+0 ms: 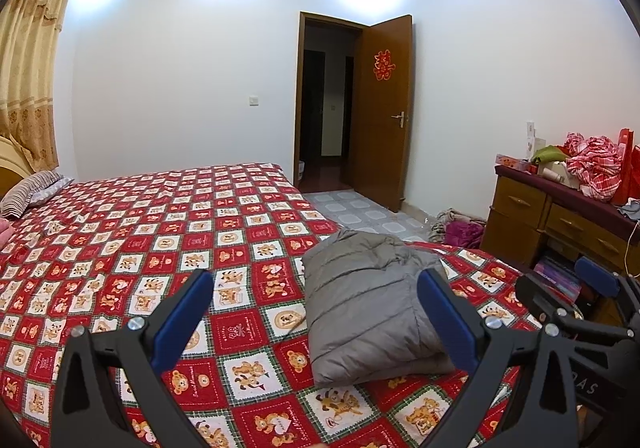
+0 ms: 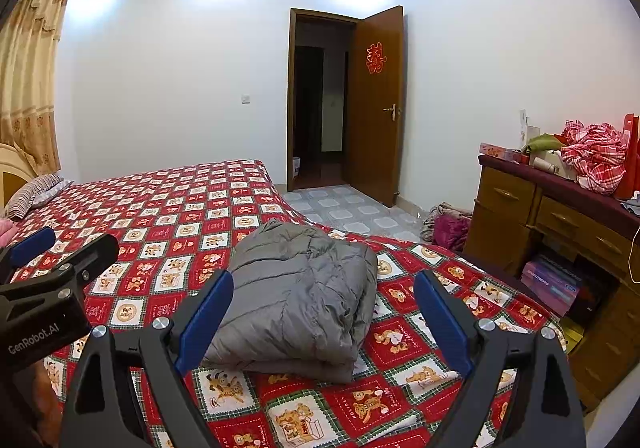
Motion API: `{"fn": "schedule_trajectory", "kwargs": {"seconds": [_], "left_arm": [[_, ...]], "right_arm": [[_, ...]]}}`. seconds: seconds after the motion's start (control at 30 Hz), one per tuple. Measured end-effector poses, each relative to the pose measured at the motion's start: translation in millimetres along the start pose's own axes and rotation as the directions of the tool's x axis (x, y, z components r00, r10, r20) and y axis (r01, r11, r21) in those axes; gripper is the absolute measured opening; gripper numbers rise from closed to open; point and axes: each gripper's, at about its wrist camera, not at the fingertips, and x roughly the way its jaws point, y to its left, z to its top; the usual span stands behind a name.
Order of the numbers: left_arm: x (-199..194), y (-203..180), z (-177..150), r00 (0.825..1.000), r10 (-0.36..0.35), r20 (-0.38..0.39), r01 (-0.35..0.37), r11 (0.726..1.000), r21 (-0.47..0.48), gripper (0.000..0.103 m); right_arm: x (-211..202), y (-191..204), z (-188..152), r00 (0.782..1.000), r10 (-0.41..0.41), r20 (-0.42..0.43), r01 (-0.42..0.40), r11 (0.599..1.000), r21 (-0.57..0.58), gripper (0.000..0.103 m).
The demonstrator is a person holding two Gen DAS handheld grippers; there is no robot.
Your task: Fold large clothes
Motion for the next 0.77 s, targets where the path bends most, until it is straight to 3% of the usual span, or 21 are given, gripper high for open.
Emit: {"fn": "schedule_trajectory", "kwargs": {"seconds": [0.3,0.63,0.77], "left_arm": [[0,-4,0,0.996,0.075,0.043,-0.076,0.997,0.028,0.103],[12,4,-3,1.000,-0.002,-0.006,0.001,1.000,-0.023,0.103],[17,7,-5,0.999,0.026,-0.025,-0.026,1.000,-0.010,0.103]], "right_arm": [[1,0,-1,1.000,-0.007,0.004,0.007,1.000,-0.001,0.092],[6,1,-3,1.000,-0.011,-0.011,0.010,1.000,-0.010,0.092],[12,2,-6,1.000,-0.013,-0.028,0.013,1.000,-0.014,0.092]]}}
